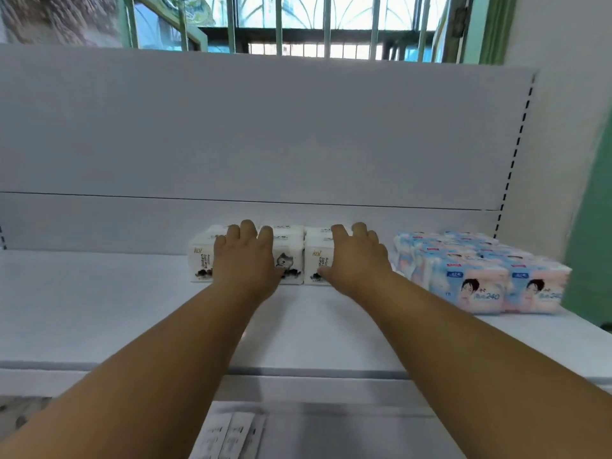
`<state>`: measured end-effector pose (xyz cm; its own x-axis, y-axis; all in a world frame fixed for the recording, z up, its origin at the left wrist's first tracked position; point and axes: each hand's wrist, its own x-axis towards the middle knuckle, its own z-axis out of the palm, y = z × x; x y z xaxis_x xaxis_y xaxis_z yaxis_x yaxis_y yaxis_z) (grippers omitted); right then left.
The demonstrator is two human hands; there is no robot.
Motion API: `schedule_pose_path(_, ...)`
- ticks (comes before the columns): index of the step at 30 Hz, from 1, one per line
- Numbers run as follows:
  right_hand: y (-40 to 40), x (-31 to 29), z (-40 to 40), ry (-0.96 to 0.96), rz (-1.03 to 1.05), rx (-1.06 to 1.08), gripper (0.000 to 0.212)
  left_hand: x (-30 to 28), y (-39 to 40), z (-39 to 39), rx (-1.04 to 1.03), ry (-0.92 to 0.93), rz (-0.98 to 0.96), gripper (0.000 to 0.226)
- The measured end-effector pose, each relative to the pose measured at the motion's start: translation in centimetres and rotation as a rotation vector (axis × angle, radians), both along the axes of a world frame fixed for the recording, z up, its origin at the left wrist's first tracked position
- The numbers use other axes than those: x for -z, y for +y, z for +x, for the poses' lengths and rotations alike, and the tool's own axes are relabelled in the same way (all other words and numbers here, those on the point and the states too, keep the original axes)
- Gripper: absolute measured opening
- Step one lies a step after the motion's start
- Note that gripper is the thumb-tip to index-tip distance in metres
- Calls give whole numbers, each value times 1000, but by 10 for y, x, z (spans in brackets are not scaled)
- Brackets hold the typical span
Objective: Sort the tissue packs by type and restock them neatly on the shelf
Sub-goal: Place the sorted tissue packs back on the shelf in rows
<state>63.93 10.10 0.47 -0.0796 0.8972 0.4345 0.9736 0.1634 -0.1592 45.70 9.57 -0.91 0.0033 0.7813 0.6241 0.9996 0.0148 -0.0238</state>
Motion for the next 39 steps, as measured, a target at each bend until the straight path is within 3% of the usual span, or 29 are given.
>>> schedule_pose_path(8,-121,1,-44,53,91,-56,71,6,-108,-17,222,-158,78,52)
schedule_pose_path(12,-183,7,-76,60,80,-141,68,15,-191,-50,153,-204,92,52)
schedule_pose_path(17,-269,38,-132,111,56,-435,65,53,-317,-95,-27,-278,80,51)
schedule_pose_path(22,-365,95,-160,100,-11,-719,62,121,-445,-104,-275,-374,20,48)
schedule_pose_path(27,-452,155,-192,98,-149,-851,63,183,-557,-117,-453,-398,-97,49)
schedule_pose_path(31,-498,214,-228,54,-269,-958,63,241,-620,-144,-578,-513,-170,47)
schedule_pose_path(39,-559,377,-352,-44,-703,-1001,67,395,-703,-252,-763,-763,-419,48)
